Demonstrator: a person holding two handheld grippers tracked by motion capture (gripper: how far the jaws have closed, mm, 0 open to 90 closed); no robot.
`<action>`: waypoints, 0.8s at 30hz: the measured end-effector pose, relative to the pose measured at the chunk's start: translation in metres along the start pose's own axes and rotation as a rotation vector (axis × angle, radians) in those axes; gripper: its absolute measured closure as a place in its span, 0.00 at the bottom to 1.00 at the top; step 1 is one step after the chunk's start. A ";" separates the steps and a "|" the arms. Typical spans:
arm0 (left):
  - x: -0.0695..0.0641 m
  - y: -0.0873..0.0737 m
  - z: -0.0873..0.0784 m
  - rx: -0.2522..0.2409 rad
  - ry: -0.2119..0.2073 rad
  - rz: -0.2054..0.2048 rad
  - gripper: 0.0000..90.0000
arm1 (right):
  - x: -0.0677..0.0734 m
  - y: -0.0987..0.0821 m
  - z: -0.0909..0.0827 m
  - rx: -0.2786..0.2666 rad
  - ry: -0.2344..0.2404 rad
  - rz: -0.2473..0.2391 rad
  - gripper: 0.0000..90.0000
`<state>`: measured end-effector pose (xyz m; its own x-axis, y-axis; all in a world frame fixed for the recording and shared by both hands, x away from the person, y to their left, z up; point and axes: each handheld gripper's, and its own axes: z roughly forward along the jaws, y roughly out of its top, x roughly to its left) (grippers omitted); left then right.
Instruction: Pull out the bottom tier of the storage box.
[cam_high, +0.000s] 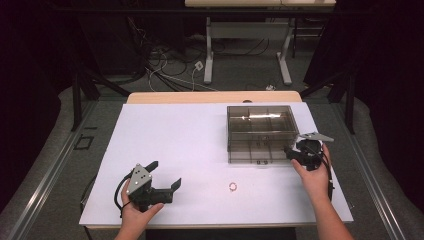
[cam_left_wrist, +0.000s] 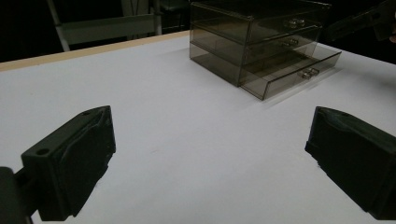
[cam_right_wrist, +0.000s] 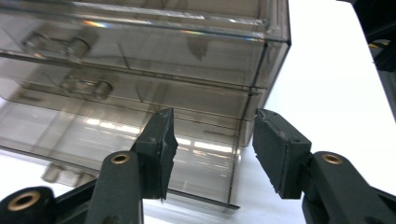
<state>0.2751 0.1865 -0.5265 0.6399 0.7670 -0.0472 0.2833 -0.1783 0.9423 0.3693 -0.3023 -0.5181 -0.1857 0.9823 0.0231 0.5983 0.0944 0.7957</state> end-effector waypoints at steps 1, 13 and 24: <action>0.000 0.000 0.000 -0.001 0.000 0.000 0.02 | 0.000 0.000 0.001 0.007 -0.001 0.009 0.57; 0.000 0.000 0.000 0.001 0.000 -0.002 0.02 | -0.008 -0.003 0.011 0.073 -0.009 0.028 0.65; 0.000 0.000 0.000 0.000 0.001 0.000 0.02 | -0.016 -0.005 0.015 0.102 -0.001 0.092 0.74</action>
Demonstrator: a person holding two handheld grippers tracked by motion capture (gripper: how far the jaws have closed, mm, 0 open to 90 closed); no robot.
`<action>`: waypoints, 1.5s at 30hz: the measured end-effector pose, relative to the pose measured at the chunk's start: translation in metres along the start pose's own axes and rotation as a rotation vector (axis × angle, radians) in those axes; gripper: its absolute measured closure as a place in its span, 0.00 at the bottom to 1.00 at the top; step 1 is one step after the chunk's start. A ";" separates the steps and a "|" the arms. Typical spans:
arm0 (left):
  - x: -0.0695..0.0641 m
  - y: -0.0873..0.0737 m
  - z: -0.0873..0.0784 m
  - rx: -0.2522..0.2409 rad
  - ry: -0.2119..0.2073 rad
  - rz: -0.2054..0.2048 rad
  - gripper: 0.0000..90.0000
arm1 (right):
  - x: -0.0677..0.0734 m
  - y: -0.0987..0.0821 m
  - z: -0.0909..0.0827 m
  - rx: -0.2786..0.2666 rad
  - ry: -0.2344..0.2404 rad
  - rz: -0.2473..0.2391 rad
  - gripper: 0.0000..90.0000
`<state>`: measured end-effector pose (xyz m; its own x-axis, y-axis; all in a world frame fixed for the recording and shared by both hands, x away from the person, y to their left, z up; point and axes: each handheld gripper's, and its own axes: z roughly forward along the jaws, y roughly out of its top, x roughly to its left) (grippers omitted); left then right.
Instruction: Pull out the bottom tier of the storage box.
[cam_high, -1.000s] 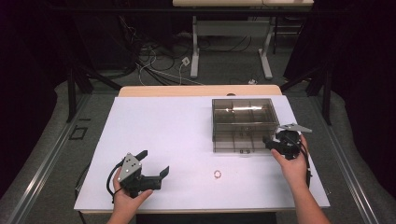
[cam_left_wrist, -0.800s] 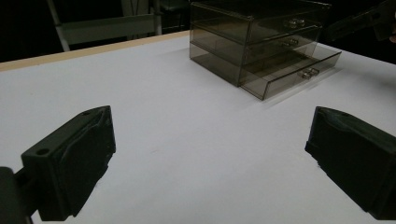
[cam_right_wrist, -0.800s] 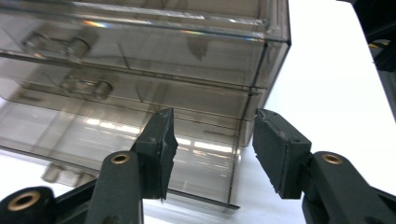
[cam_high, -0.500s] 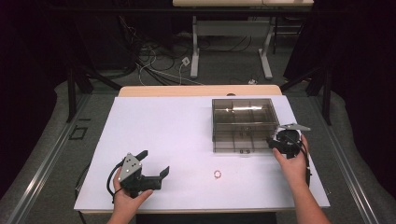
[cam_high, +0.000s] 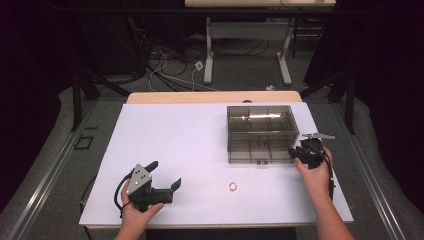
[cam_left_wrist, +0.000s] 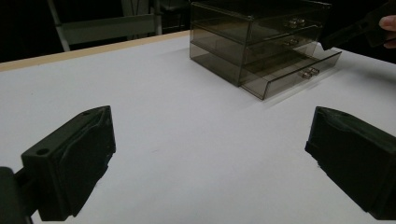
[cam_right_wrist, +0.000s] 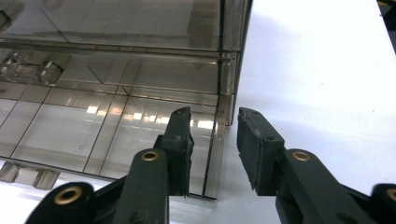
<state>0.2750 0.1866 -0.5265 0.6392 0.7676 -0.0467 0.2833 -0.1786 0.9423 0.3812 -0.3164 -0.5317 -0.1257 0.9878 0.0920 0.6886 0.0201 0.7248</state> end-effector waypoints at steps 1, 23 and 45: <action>0.000 0.000 0.000 0.001 0.000 0.000 0.02 | 0.000 0.000 0.000 0.005 0.001 0.013 0.74; 0.000 0.000 0.000 0.000 0.000 -0.001 0.02 | -0.001 -0.003 0.011 0.061 0.002 0.069 0.87; 0.000 0.000 0.000 0.001 0.001 0.004 0.02 | 0.002 -0.003 0.012 0.063 0.002 0.085 0.95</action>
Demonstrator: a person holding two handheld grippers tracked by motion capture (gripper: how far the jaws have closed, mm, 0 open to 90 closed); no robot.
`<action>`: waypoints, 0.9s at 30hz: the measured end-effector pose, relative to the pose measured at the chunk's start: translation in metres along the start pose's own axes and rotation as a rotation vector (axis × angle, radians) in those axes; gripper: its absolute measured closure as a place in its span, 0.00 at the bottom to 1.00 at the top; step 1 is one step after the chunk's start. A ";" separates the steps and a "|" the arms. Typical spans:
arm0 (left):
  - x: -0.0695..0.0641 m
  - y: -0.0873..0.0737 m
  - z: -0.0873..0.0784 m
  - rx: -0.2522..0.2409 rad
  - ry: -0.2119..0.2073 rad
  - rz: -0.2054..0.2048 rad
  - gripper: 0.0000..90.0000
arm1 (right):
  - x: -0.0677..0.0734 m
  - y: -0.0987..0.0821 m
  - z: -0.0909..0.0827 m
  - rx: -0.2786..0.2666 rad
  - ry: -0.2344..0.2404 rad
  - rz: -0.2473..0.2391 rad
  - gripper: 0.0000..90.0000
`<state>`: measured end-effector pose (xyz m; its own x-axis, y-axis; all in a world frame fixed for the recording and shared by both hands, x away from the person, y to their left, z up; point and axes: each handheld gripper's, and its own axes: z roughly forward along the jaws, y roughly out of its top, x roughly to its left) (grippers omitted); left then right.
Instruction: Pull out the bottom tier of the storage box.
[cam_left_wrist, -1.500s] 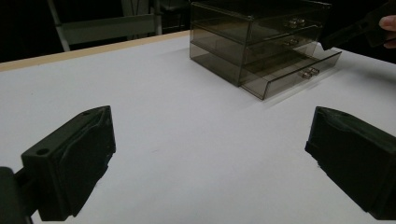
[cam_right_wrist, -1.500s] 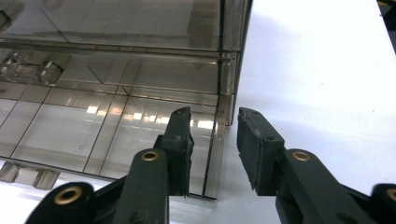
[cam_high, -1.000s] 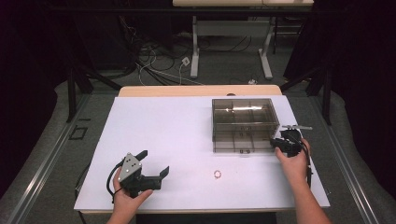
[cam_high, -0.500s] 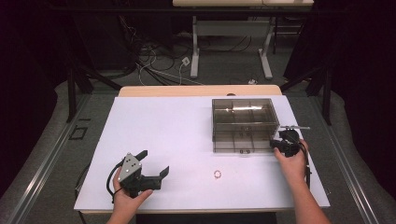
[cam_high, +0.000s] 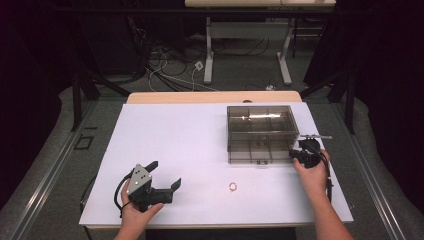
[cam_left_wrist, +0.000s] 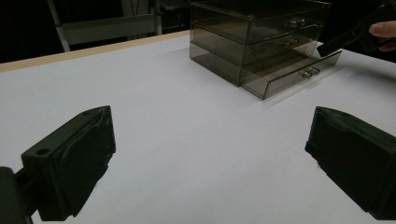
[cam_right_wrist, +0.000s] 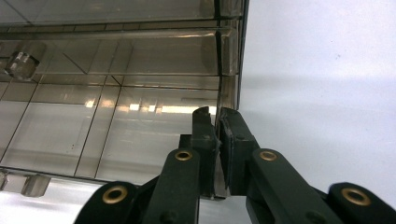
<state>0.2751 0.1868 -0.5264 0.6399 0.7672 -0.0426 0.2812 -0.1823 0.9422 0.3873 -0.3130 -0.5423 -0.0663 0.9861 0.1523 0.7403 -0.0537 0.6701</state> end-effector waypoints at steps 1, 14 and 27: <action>0.000 0.000 0.000 0.000 0.000 0.000 0.02 | 0.000 0.000 0.000 0.001 0.004 0.005 0.95; -0.002 0.000 0.000 -0.003 0.001 -0.006 0.02 | 0.000 -0.001 -0.003 0.010 0.003 0.002 0.95; -0.001 0.000 0.000 0.001 -0.001 -0.005 0.02 | -0.001 -0.003 -0.006 0.020 0.011 -0.002 0.96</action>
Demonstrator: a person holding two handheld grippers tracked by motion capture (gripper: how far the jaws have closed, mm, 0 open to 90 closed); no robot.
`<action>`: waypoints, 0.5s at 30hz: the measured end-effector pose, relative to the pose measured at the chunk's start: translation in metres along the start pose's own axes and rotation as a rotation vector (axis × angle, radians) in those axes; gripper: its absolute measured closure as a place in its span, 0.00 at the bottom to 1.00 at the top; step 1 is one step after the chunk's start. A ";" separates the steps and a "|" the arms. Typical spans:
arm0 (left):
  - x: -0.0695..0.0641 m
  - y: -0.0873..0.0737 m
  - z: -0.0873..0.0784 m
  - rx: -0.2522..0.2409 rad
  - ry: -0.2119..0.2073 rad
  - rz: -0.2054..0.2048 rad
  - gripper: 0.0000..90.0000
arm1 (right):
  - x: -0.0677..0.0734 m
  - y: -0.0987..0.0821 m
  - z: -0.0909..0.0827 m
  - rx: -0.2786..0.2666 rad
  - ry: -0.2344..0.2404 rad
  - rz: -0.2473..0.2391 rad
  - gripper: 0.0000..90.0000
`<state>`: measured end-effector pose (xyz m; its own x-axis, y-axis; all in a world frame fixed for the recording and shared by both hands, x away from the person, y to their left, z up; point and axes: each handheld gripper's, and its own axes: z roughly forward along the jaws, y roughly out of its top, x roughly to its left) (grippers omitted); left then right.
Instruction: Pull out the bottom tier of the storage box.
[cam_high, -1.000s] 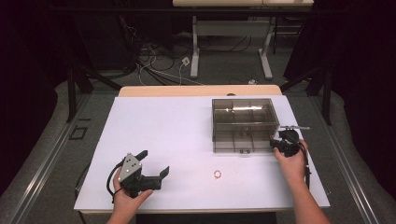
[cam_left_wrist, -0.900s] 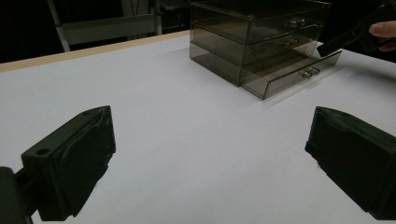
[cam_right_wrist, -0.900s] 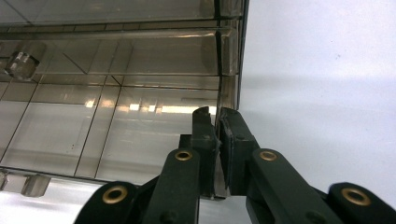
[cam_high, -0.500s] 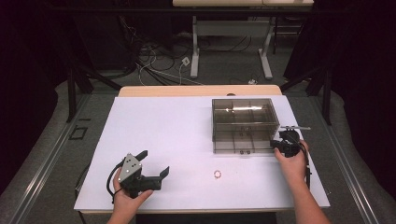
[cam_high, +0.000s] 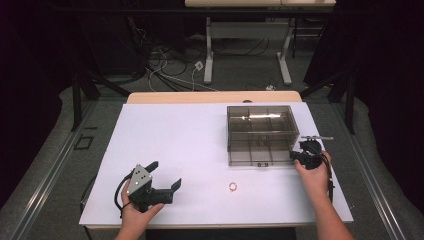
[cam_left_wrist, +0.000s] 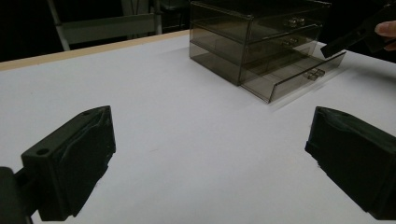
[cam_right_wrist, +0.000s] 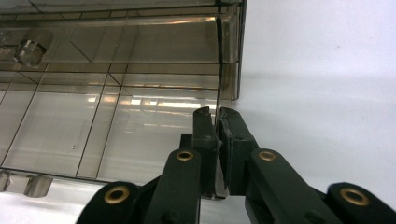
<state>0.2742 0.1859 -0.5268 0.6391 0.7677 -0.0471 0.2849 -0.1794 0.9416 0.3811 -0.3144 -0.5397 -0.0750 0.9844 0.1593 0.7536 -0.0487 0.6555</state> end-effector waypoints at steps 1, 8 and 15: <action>0.000 0.000 0.000 0.001 -0.001 0.000 0.02 | 0.000 0.000 0.000 0.002 0.001 -0.001 0.96; 0.000 0.000 0.000 -0.001 0.000 -0.002 0.02 | 0.000 -0.002 -0.003 0.005 -0.001 -0.003 0.96; 0.000 0.000 0.000 -0.001 0.002 -0.002 0.02 | 0.000 -0.004 -0.006 0.013 0.008 -0.011 0.96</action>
<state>0.2745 0.1858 -0.5268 0.6373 0.7691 -0.0484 0.2855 -0.1773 0.9418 0.3744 -0.3151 -0.5377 -0.0882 0.9834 0.1583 0.7613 -0.0359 0.6475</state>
